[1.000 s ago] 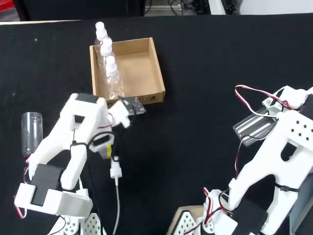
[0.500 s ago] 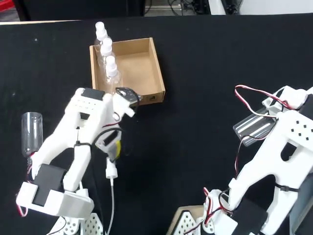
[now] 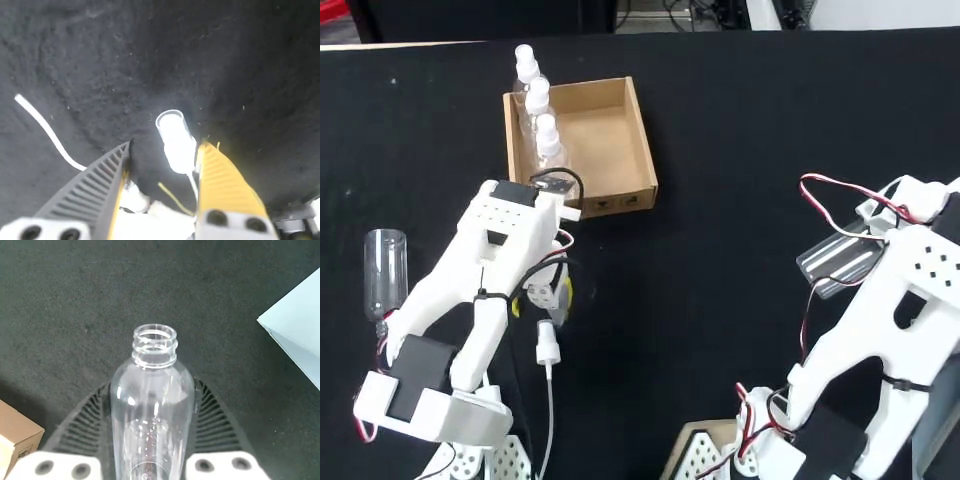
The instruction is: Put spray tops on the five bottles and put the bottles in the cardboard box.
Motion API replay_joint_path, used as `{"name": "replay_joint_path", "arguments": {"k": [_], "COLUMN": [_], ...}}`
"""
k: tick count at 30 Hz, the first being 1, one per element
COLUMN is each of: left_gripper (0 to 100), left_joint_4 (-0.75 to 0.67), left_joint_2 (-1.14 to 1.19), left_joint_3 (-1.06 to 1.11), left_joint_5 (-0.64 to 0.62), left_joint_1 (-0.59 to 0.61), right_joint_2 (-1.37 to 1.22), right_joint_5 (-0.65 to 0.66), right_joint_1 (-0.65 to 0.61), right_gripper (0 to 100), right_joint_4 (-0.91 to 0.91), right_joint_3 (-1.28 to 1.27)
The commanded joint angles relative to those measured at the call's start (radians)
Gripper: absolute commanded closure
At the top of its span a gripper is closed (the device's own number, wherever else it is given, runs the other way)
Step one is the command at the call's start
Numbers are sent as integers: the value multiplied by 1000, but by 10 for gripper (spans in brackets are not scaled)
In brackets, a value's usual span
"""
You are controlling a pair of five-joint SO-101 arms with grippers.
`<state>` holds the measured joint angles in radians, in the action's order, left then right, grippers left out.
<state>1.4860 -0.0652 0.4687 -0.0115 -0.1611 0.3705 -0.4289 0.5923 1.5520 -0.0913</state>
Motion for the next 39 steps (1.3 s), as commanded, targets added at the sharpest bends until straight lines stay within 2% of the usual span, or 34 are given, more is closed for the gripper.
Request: {"name": "replay_joint_path", "arguments": {"k": [1, 4, 10, 19, 23, 27, 29, 32, 39], "left_gripper": [798, 798, 798, 799, 818, 983, 946, 976, 972], "left_joint_4": [15, -34, -253, -462, -502, -502, -500, -500, -494], "left_joint_2": [-26, -26, -28, -28, -37, -37, -37, -37, -38], "left_joint_3": [24, 90, 186, 321, 361, 357, 361, 355, 326], "left_joint_5": [-118, -176, -325, -393, -393, -393, -393, -393, -393], "left_joint_1": [-50, -90, -84, -84, -84, -84, -84, -84, -84], "right_joint_2": [48, 48, 48, 48, 48, 48, 48, 48, 48], "right_joint_5": [-6, -6, -6, -6, -6, -6, -6, -6, -6], "right_joint_1": [-31, -31, -31, -31, -31, -31, -31, -31, -31], "right_gripper": [988, 988, 988, 988, 988, 988, 988, 988, 988], "right_joint_4": [-26, -26, -26, -26, -26, -26, -26, -26, -26], "right_joint_3": [2, 2, 2, 2, 2, 2, 2, 2, 2]}}
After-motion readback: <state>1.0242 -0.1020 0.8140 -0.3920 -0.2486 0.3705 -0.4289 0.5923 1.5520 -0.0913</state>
